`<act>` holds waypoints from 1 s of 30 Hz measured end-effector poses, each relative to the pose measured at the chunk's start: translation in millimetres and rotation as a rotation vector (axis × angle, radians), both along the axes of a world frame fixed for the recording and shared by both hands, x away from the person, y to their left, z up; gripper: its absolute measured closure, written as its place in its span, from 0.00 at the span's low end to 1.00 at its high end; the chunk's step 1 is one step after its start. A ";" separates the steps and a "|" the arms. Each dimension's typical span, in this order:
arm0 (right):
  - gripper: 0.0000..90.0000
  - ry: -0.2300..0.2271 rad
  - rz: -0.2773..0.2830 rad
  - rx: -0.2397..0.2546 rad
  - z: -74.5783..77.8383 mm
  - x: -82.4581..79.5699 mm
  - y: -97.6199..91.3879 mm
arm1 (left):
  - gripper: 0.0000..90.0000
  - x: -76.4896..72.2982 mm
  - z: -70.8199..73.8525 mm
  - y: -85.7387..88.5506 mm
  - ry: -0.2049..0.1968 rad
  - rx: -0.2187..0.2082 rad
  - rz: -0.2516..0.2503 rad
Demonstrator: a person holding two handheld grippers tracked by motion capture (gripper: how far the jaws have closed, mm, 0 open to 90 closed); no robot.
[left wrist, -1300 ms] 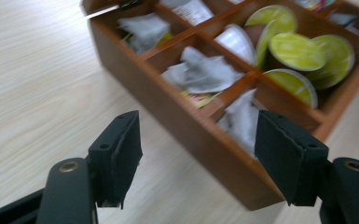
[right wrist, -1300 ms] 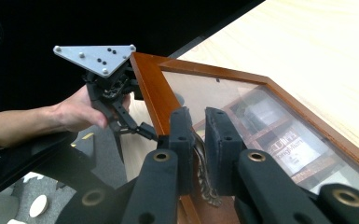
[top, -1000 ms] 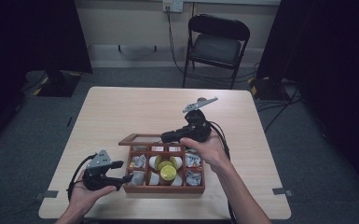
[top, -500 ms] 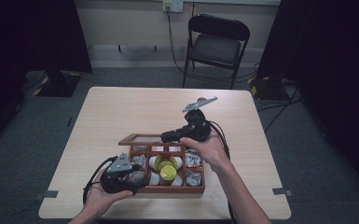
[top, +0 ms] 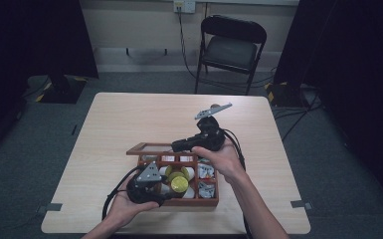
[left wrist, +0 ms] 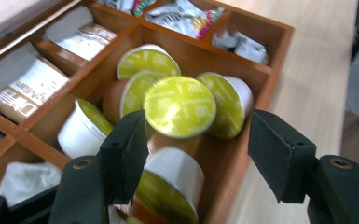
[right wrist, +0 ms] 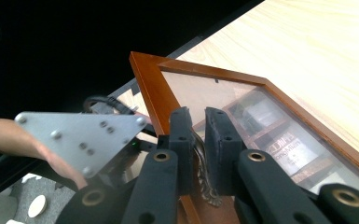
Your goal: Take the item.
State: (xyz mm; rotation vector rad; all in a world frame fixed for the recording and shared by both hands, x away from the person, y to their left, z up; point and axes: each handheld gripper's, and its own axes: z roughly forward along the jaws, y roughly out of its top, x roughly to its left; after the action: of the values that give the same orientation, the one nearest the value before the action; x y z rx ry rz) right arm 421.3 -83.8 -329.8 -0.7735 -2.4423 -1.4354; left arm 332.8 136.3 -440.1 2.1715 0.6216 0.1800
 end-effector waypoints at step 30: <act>0.91 -0.001 0.000 -0.001 0.7 0.3 0.4 | 0.38 29.7 -16.0 -36.5 0.050 0.134 -0.027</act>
State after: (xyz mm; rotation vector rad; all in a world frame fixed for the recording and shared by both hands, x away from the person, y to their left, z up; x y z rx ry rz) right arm 421.6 -83.4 -329.1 -0.7735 -2.4444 -1.4345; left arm 362.5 99.7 -456.1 2.3180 0.6241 0.1576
